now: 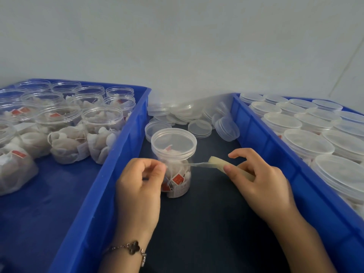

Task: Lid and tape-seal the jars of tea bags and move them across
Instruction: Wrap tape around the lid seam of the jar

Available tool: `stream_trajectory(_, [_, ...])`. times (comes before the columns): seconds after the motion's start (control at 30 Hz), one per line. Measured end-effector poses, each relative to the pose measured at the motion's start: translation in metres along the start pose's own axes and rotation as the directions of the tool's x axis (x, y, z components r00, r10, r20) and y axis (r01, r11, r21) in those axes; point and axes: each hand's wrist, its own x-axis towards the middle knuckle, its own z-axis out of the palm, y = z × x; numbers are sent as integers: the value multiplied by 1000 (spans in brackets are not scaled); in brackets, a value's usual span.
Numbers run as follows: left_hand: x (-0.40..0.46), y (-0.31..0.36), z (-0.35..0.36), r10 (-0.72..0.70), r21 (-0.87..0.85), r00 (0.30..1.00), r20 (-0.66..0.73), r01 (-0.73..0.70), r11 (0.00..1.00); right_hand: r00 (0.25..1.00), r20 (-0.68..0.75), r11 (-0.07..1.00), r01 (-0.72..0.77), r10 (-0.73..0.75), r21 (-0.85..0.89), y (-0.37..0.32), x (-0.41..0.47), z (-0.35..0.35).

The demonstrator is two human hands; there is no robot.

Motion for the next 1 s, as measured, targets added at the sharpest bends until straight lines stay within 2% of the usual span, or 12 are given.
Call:
stream_trajectory(0.03, [-1,2,1,-119,-71,993,2,119,990,1000,-10,1000,1,-1,-5,-1,0,1])
stream_trajectory(0.1, [0,4,3,-244,-127,969,30,246,961,999,-33,1000,-1,1,-9,-3,-1,3])
stream_trajectory(0.2, [6,6,5,-339,-182,938,75,347,920,999,-52,999,8,-10,-37,-5,-3,6])
stream_trajectory(0.3, [9,6,4,-450,-352,881,146,471,809,996,-85,1000,14,-17,-28,-5,-4,6])
stream_trajectory(0.43, [10,3,0,-470,-468,849,241,526,710,993,-115,1000,21,-20,2,-4,-5,5])
stream_trajectory(0.57, [11,3,3,-426,-422,890,163,453,785,994,-106,1000,8,-7,11,-2,-4,7])
stream_trajectory(0.7, [6,1,4,-253,-247,967,0,245,937,985,-171,1000,8,-9,-11,-3,-3,10])
stream_trajectory(0.83, [5,-2,4,-178,-218,980,-92,154,964,972,-231,999,23,-31,-36,-7,-1,15])
stream_trajectory(1.0, [8,-8,7,-135,-200,987,-85,116,973,969,-247,999,8,-17,-40,-7,3,18])
